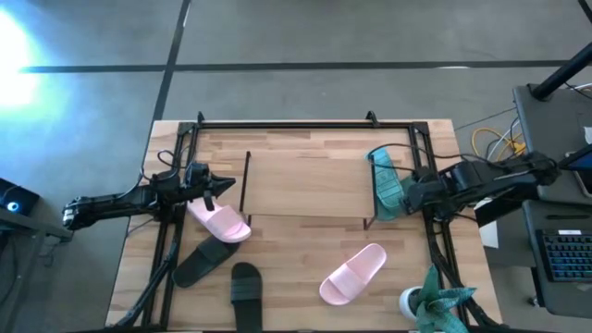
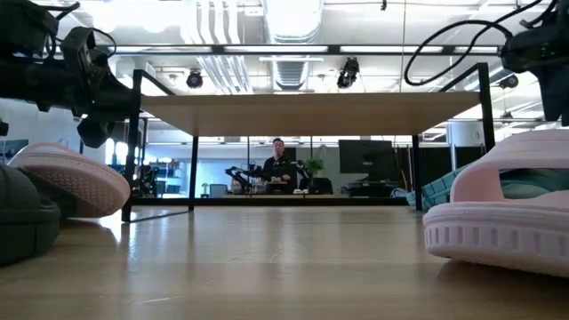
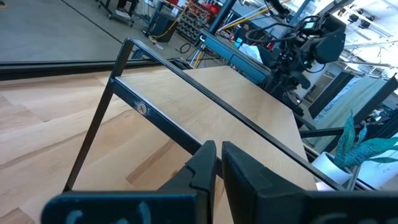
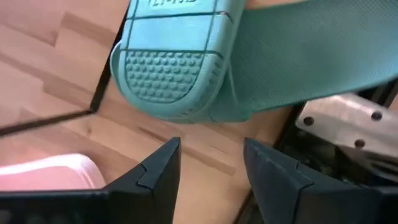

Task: Pick and place slides into the shelf
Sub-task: Put the green slipper on the shelf

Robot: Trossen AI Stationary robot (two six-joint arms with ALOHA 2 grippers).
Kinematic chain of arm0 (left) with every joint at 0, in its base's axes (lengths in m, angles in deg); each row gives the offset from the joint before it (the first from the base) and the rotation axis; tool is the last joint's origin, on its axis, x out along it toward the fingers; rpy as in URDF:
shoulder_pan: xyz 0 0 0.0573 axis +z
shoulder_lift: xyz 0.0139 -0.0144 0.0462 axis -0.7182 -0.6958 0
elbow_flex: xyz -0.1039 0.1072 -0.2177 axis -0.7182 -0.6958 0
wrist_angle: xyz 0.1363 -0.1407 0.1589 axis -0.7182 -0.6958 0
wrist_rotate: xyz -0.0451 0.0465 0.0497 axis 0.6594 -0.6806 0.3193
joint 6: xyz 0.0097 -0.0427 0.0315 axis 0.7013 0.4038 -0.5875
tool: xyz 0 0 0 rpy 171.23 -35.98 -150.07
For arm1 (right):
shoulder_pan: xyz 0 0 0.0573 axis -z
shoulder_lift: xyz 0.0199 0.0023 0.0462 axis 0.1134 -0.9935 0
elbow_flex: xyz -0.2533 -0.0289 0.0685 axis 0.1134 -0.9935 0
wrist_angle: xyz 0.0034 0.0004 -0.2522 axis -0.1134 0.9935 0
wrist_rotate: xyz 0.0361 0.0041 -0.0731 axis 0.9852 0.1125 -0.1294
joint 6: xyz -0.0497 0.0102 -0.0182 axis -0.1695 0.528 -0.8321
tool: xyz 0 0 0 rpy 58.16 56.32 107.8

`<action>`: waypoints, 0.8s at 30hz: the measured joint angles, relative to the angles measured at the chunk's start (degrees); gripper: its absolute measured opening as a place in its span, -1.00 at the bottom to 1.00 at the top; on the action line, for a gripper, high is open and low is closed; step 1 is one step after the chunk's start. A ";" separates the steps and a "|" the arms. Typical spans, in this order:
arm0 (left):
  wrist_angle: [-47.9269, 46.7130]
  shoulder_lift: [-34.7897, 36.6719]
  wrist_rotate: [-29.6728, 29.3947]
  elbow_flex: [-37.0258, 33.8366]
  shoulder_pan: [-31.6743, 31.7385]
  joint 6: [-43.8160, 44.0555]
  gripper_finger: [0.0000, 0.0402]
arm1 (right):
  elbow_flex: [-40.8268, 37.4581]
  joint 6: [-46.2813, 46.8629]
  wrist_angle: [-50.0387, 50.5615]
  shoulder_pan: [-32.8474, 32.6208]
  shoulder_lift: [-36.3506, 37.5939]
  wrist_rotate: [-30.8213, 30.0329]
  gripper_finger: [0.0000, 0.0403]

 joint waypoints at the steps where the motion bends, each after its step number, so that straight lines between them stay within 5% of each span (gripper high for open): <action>1: 0.00 0.02 0.00 0.00 0.00 0.02 -0.94 | 0.00 1.28 -0.10 0.06 0.28 -0.06 -0.19; 8: 0.00 0.00 0.00 0.00 0.00 0.00 -0.94 | 0.00 16.99 -1.57 0.00 1.81 -1.76 -0.20; 16: 0.00 0.00 -0.01 -0.02 0.00 0.02 -0.94 | 3.56 11.68 -3.14 0.04 1.70 0.15 -0.20; 24: 0.00 0.02 0.00 -0.04 0.00 0.01 -0.94 | 10.92 2.80 -2.58 3.58 1.61 -7.69 -0.20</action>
